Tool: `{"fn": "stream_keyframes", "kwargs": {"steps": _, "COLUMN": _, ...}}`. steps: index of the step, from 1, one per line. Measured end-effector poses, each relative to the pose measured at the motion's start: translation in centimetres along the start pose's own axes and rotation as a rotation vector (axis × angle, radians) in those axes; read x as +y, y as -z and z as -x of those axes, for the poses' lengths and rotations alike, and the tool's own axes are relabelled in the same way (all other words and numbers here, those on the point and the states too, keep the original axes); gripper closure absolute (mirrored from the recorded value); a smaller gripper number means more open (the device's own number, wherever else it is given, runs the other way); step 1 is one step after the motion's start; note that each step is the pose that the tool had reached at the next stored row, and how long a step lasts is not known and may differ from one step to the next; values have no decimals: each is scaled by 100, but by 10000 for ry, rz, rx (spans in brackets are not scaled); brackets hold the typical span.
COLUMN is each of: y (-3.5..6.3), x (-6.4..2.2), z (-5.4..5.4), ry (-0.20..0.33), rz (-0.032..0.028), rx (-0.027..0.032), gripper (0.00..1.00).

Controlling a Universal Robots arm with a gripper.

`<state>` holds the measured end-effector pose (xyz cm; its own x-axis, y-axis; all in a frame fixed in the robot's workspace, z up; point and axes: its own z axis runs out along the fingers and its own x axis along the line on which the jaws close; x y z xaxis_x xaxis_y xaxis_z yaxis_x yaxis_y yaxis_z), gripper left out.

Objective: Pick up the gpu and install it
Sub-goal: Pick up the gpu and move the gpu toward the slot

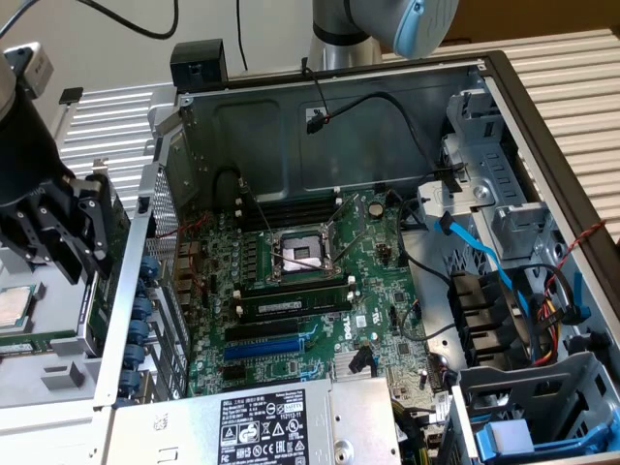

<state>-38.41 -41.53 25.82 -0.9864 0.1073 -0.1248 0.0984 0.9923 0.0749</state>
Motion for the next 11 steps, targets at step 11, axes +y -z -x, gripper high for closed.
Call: {"fn": "stream_keyframes", "kwargs": {"steps": 11, "y": -117, "x": -9, "z": -15, "ry": -15, "rz": 1, "rx": -1, "gripper": 54}}
